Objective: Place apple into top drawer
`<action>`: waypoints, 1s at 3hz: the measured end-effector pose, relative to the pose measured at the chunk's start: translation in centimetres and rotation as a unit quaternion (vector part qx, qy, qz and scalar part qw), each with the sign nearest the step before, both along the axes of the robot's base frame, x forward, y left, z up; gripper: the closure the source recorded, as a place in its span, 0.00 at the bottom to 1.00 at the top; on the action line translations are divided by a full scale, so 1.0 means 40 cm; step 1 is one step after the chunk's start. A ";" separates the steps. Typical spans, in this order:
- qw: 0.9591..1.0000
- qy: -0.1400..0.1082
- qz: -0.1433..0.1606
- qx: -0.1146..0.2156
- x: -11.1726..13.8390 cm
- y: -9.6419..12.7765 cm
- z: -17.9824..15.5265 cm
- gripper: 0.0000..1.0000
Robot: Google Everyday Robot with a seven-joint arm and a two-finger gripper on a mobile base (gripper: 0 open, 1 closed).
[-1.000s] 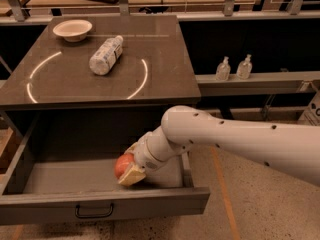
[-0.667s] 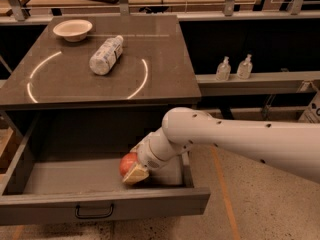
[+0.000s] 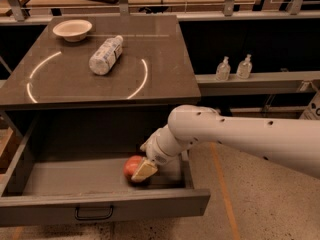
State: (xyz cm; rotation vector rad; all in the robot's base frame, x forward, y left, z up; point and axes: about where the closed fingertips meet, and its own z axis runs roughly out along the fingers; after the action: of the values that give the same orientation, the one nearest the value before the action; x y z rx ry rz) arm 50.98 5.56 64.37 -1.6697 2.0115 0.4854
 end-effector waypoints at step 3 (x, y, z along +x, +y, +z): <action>0.999 -0.042 -0.023 -0.007 0.107 -0.099 0.141 0.38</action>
Offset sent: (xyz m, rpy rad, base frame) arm 0.0560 -0.0513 0.0739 -0.0114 -0.0976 -0.0624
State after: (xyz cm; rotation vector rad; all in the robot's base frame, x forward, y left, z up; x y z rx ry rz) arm 55.26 1.60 70.01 -1.6204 1.9933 0.3795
